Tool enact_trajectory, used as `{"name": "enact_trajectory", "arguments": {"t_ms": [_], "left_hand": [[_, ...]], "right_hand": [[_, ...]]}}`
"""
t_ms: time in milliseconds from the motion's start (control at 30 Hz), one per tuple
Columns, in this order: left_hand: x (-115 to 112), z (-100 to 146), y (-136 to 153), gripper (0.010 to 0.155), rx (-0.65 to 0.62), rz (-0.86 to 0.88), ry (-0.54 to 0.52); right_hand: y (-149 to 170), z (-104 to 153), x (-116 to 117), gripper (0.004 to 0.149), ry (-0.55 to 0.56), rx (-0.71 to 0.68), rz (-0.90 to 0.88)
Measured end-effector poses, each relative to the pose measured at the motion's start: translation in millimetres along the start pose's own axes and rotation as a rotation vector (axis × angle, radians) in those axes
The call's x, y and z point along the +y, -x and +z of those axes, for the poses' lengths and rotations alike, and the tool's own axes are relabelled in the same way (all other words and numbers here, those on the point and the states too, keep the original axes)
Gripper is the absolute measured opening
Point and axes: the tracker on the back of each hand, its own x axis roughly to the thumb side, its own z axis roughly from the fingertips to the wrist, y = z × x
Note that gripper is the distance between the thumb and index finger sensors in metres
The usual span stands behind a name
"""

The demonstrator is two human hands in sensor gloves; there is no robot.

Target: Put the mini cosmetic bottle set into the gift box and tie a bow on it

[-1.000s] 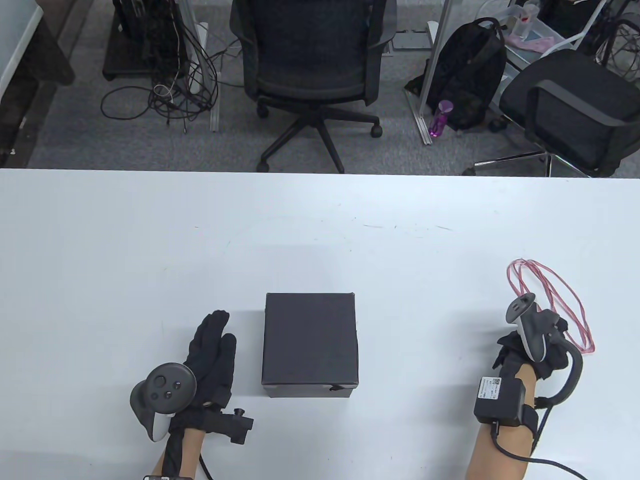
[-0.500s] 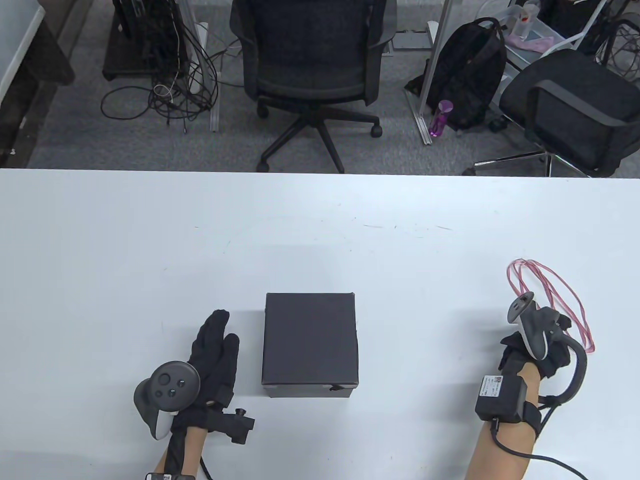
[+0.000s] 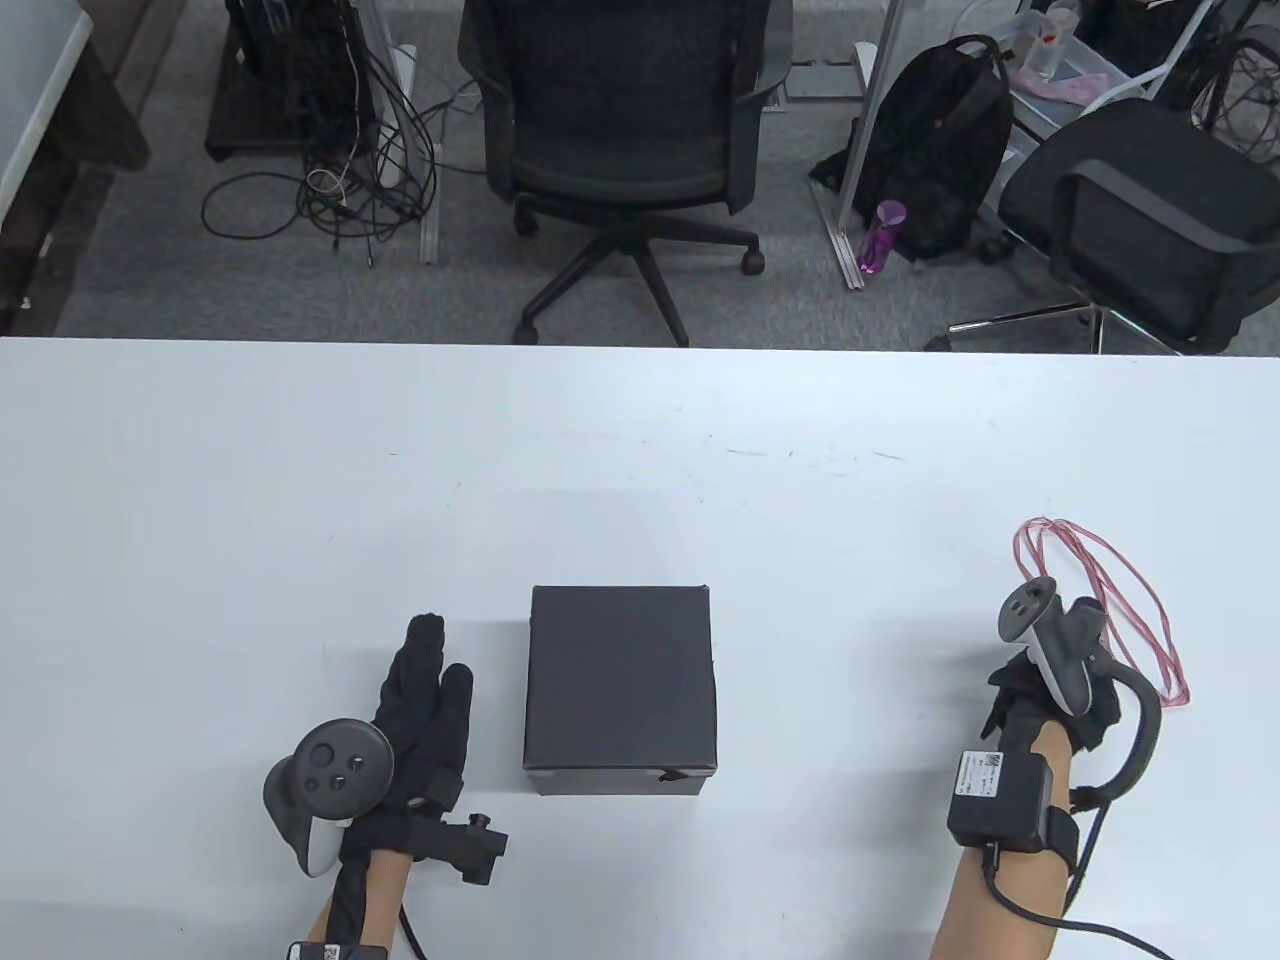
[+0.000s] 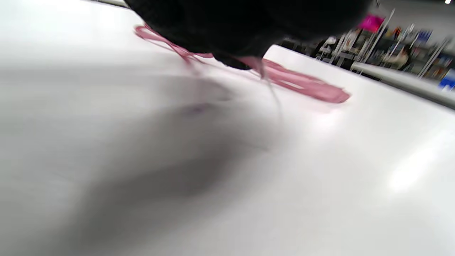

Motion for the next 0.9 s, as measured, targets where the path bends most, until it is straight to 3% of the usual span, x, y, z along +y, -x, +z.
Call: {"name": "enact_trajectory", "arguments": {"t_ms": [333,600,800,900], "left_hand": [[3,0,1,0.071,-0.013,0.021,-0.01],[4,-2,5,0.071,0.003,0.034,-0.011],[4,-2,5,0.071,0.001,0.03,-0.007],[3,-2,6,0.071,0.004,0.03,-0.005]], "right_hand": [[-20,25,-23,0.041,-0.096,-0.273,-0.506],[-38,42,-47,0.04,-0.113,-0.521,-0.804],[-50,54,-58,0.041,-0.113,-0.669,-0.877],[-58,60,-63,0.044,-0.1,-0.712,-0.829]]}}
